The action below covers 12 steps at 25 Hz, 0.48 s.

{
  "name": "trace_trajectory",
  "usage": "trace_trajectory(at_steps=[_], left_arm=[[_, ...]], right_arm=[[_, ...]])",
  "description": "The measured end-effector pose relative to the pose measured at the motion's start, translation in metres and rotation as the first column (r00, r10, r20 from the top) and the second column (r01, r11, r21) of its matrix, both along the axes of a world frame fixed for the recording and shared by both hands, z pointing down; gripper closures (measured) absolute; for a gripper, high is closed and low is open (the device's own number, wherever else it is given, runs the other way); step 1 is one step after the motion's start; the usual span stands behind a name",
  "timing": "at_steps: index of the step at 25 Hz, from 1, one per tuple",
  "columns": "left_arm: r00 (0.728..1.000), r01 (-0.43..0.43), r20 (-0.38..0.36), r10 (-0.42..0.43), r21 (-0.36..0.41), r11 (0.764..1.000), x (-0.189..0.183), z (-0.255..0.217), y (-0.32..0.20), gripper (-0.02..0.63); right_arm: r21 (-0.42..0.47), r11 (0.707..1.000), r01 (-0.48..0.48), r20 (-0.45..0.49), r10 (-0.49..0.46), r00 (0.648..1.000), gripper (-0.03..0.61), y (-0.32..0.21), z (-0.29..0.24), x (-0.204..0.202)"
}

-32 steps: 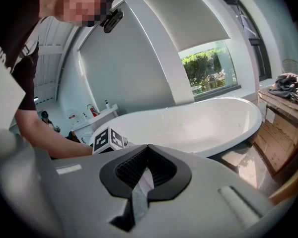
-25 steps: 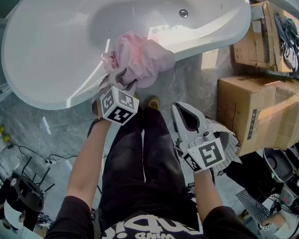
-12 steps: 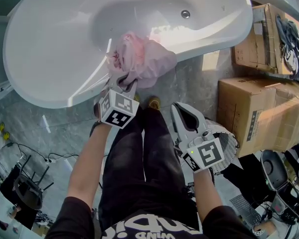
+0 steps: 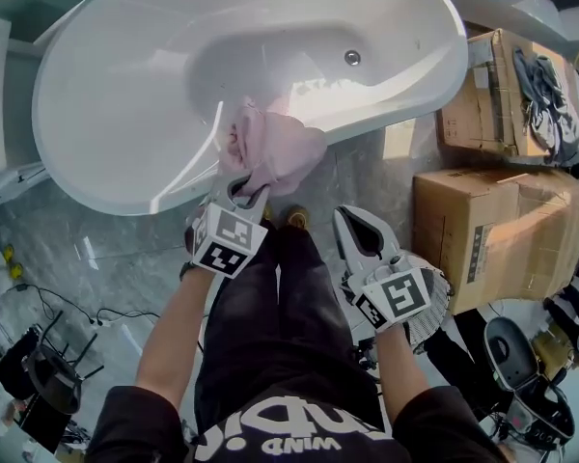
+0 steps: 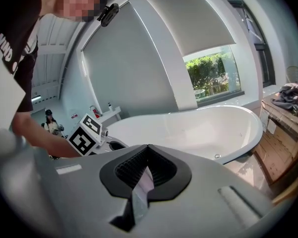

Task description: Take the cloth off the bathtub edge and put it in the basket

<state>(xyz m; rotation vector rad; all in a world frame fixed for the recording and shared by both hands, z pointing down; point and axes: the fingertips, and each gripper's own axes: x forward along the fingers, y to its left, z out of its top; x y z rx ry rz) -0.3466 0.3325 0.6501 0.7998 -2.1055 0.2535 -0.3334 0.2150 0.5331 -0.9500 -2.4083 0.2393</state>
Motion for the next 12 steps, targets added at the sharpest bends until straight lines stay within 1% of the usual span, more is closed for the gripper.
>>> trace_trajectory(at_steps=[8,12], left_arm=[[0.998,0.012,0.057,-0.014,0.036,0.999,0.003,-0.096,-0.002,0.538],[0.995,0.022,0.092,-0.028,0.061,0.998,0.007,-0.146,-0.002,0.538]], right_arm=[[-0.022,1.000,0.013,0.053,-0.012,0.999,0.569,-0.002,-0.058,-0.001],[-0.034,0.999,0.003,0.103,0.001,0.995,0.569,-0.007,-0.097,-0.002]])
